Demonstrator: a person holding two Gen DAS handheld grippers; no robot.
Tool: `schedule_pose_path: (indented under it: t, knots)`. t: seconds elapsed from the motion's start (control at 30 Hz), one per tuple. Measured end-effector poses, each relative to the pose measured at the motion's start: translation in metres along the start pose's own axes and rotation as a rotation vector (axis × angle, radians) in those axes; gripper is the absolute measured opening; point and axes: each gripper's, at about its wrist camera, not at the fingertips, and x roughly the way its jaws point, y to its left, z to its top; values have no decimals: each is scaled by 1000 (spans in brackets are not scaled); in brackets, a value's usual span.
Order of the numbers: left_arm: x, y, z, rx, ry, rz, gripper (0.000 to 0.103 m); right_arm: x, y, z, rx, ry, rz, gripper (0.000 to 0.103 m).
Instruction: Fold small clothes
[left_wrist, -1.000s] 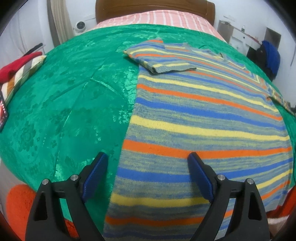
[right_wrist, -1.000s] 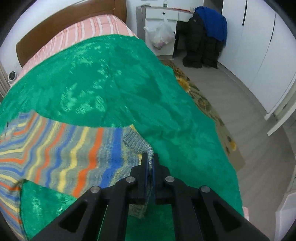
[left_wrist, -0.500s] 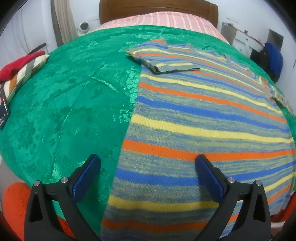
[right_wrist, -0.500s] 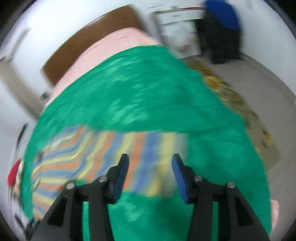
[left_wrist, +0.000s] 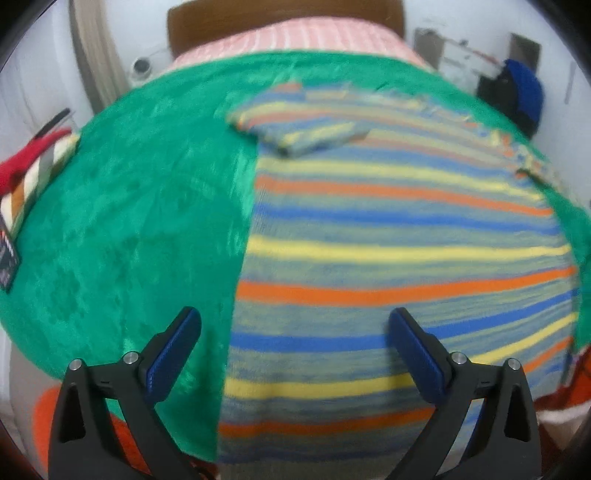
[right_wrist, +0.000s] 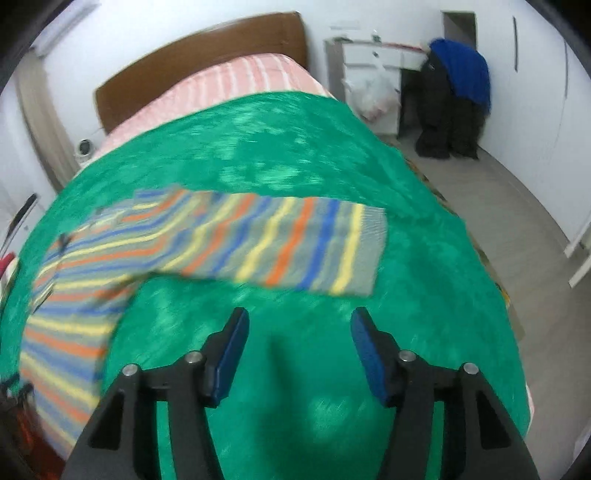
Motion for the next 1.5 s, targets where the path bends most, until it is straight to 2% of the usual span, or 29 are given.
schedule_pose_path:
  t: [0.07,0.17,0.23,0.3,0.4,0.47,0.53,0.57,0.6,0.63,0.67,0.7,0.77,0.8,0.83,0.93,1.0,1.1,1.13,1.2,1.27,1.5]
  knots:
    - [-20,-4,17,63,-52,-36,101,-12,15,-14,-43,-22,19,64]
    - [-42,-7,58,207,-147,-13,102,-14,41,-28,-89,-34,41,64]
    - [-42,-5,87,281,-186,2,102,-8,49,-36,-88,-27,47,64]
    - [-21,4,116,306,-165,-13,102,4,53,-42,-53,-17,60,64]
    - [18,11,138,287,-107,-24,101,12,54,-48,-6,-13,78,64]
    - [37,0,139,350,-86,-53,101,11,57,-56,-5,-18,73,64]
    - [64,-17,133,460,-41,-24,100,10,56,-59,-3,-25,67,64]
    - [73,-22,131,488,-26,-12,98,9,56,-62,3,-30,68,64]
    - [85,-27,129,511,-1,-1,92,8,55,-64,10,-30,70,64]
    - [96,-28,128,515,26,3,85,8,54,-65,18,-28,73,64]
    - [106,-27,129,504,56,-4,83,9,53,-67,24,-25,77,64]
    - [115,-23,130,469,76,-26,82,9,52,-68,28,-24,80,64]
    - [121,-12,135,371,87,-91,60,10,53,-70,29,-22,81,64]
    - [122,-7,138,320,95,-116,16,10,53,-71,28,-24,81,64]
    - [121,-1,141,283,100,-101,4,10,54,-72,27,-27,80,64]
    - [94,36,158,105,39,-144,3,9,57,-72,25,-32,74,64]
    - [69,87,171,-92,-22,-166,3,7,58,-72,25,-44,74,64]
    - [52,174,178,-378,-71,-114,3,4,62,-75,11,-61,69,64]
    - [51,195,176,-433,-72,-76,3,4,64,-76,5,-62,69,64]
    - [54,233,168,-517,-59,3,3,7,66,-76,-1,-56,72,64]
    - [65,257,156,-585,-20,29,3,10,70,-77,-4,-46,74,64]
    - [94,267,124,-686,67,69,2,15,75,-81,-31,-32,63,64]
